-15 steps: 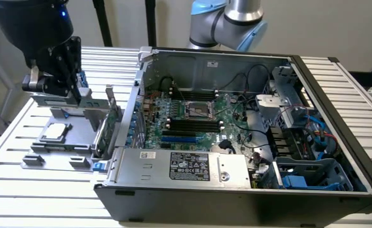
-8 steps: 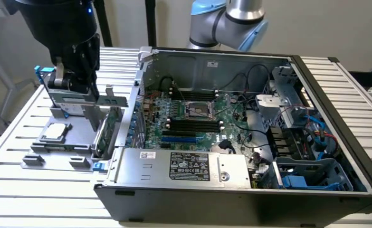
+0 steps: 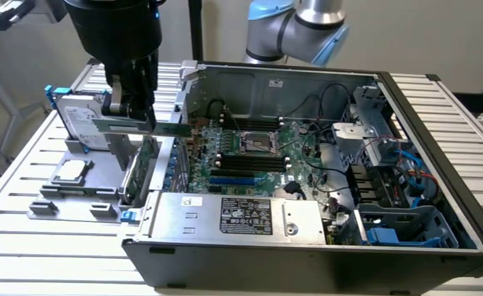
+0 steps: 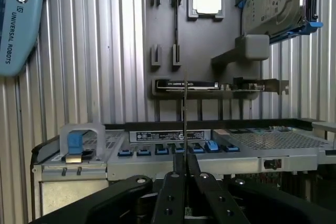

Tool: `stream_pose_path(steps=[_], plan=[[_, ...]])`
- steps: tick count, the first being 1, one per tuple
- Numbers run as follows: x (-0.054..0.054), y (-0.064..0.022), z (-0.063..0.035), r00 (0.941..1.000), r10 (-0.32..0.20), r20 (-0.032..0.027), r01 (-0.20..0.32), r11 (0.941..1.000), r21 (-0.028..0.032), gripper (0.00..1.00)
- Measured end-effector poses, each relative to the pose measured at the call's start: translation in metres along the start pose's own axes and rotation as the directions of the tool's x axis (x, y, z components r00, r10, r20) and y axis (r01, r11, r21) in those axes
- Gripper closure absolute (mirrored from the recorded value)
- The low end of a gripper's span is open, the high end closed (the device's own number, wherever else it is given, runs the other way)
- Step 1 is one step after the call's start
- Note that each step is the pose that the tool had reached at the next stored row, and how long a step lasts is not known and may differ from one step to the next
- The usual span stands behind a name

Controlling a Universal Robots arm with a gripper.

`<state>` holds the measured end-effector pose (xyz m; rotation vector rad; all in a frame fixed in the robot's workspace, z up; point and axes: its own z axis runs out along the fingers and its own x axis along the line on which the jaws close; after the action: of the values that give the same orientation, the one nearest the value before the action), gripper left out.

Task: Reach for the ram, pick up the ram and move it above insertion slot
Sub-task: 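Pick up the ram and move it above insertion slot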

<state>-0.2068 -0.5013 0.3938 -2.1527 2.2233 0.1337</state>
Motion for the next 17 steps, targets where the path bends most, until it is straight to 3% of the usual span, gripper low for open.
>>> stream_pose_path(steps=[10,17], plan=[[-0.003,-0.0450,-0.0011,1.0000,-0.004,0.0023,0.004,1.0000,-0.0010,0.87],[-0.012,-0.0730,-0.0011,1.0000,-0.004,0.0023,0.004,1.0000,-0.0010,0.87]])
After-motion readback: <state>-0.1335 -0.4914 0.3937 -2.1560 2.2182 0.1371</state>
